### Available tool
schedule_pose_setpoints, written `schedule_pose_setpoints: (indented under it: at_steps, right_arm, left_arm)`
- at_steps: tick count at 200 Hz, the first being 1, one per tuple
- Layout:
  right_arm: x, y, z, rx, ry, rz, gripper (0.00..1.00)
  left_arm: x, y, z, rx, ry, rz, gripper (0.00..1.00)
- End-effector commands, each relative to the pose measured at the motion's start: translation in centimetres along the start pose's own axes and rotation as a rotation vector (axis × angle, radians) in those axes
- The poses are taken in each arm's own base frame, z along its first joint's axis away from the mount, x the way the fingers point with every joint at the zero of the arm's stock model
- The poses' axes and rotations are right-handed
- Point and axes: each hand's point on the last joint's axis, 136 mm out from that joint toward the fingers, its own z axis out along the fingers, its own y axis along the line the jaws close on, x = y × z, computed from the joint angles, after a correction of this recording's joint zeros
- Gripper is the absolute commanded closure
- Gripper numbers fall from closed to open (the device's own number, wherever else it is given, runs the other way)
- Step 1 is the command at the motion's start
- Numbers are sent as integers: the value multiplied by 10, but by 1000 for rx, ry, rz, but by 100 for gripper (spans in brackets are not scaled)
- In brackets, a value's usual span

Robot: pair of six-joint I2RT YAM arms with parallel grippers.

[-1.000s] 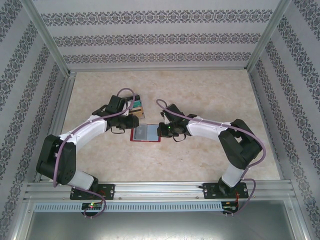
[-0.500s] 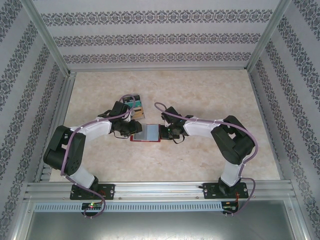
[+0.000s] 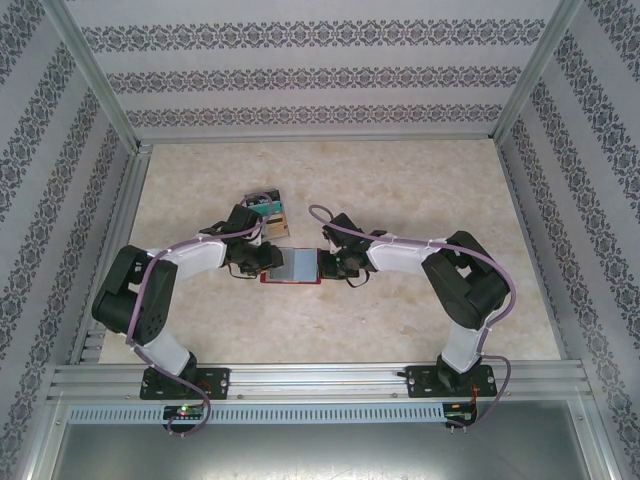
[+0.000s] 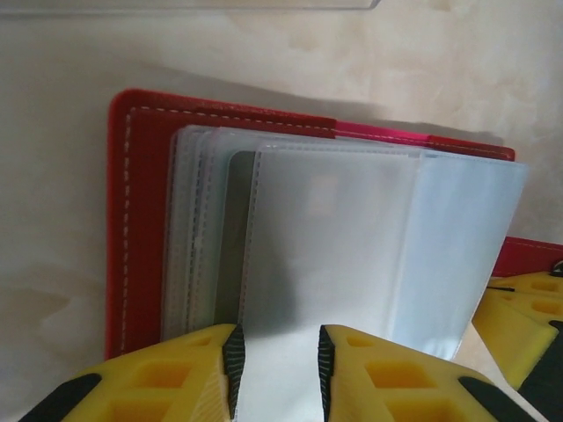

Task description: Take the credit cards out of the card holder

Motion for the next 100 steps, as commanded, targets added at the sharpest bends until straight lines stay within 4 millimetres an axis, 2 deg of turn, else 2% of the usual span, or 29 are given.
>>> schedule_pose_setpoints:
  at_steps: [1, 28, 69, 100]
  right_arm:
    - [3, 0, 5, 13, 6, -9, 93]
    - [4, 0, 5, 12, 9, -8, 93]
    - [6, -1, 8, 9, 15, -3, 93]
    - [6, -1, 9, 9, 15, -1, 93]
  left_arm:
    - [11, 6, 12, -33, 54, -14, 65]
    - [11, -9, 14, 35, 53, -1, 61]
    - [7, -46, 11, 190, 54, 22, 57]
    - [5, -62, 13, 250, 66, 26, 56]
